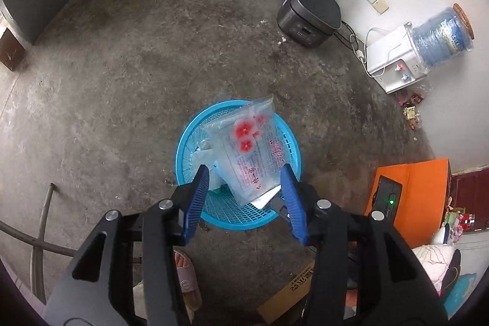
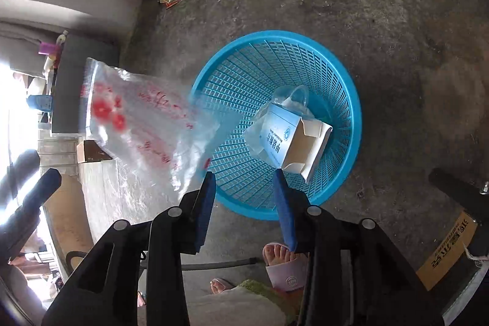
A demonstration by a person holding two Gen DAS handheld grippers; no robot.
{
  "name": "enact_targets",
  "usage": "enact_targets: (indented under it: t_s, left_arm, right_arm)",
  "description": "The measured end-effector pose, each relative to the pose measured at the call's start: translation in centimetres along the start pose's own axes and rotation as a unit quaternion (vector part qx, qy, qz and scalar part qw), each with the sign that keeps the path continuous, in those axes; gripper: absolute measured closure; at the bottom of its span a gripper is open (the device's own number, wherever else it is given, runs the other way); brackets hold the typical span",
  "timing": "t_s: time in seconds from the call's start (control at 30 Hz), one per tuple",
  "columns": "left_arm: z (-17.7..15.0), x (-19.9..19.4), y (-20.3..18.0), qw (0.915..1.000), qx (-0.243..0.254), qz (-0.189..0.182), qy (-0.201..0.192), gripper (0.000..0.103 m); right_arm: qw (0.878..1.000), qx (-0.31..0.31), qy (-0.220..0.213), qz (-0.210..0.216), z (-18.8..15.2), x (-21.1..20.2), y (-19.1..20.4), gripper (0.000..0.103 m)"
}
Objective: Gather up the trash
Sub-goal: 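Open the left tool to drop the bag and box into the wastebasket, then move both tools back over the table toward the noodle wrapper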
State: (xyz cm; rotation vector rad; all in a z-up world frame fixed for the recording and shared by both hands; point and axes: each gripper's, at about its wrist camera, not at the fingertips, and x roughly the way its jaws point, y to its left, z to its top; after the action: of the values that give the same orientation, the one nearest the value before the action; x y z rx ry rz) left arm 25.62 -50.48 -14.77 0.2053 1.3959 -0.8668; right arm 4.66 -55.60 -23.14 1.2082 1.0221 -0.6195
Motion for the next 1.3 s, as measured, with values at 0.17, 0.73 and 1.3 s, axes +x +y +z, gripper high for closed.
enact_targets:
  t_s: [0.17, 0.73, 1.3]
  left_arm:
    - [-0.8, -0.6, 0.8, 0.9999, 0.007, -0.006, -0.003, 0.058]
    - [-10.5, -24.4, 1.8, 0.9779, 0.040, -0.045, -0.200, 0.039]
    - [-26.4, -38.6, 11.3, 0.9100, -0.056, 0.139, -0.387, 0.013]
  right_arm:
    - [1.000, -0.005, -0.020, 0.018, -0.1, -0.4, -0.9, 0.065]
    - [0.955, -0.192, -0.207, 0.086, -11.3, -17.5, 10.5, 0.042]
    - [0.874, -0.365, -0.296, 0.123, -25.7, -24.4, 19.3, 0.007]
